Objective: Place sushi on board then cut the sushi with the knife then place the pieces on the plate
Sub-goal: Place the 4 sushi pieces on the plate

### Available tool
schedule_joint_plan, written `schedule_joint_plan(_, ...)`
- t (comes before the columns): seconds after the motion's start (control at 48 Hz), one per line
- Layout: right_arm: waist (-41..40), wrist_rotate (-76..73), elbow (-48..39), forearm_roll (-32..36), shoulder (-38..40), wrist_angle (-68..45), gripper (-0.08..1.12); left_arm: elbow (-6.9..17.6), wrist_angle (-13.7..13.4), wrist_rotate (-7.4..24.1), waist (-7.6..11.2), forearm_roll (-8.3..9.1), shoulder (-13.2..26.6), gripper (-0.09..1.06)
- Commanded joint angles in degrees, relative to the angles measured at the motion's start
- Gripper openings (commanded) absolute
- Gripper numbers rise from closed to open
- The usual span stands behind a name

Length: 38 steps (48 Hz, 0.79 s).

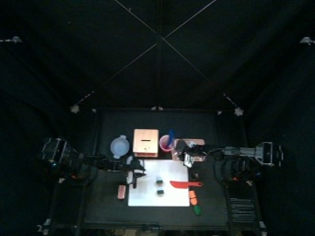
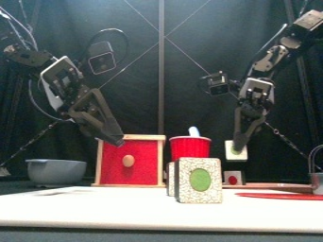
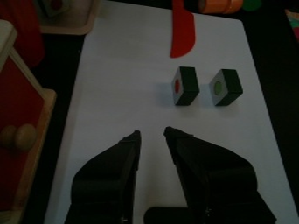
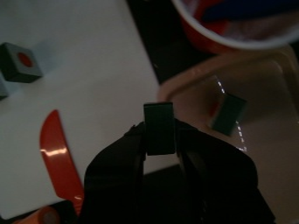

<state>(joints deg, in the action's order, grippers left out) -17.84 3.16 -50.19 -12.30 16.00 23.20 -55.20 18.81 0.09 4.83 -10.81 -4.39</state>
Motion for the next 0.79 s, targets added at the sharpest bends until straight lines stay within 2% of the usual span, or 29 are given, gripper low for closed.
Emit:
schedule_joint_plan(0.021, -4.39, 0.09, -2.37, 0.18, 3.69, -0.09, 0.57, 0.70, 0.35, -0.09, -0.26, -0.09, -0.88, 0.71)
schedule_joint_plan(0.167, -8.26, 0.18, -4.83, 1.05, 4.04, -0.18, 0.57, 0.70, 0.35, -0.09, -0.26, -0.09, -0.88, 0.71)
schedule_joint_plan(0.479, -10.72, 0.18, -5.45, 3.69, 1.67, -1.14, 0.58, 0.70, 0.35, -0.09, -0.35, -0.09, -0.88, 0.71)
schedule_joint_plan(0.604, -10.99, 0.18, -5.45, 3.78, 0.18, -2.55, 0.64, 0.70, 0.35, -0.09, -0.35, -0.09, -0.88, 0.71)
schedule_joint_plan(0.792, -10.90, 0.18, -5.27, 3.96, -0.70, -2.90, 0.80, 0.62, 0.35, -0.09, -0.26, -0.44, -0.88, 0.71)
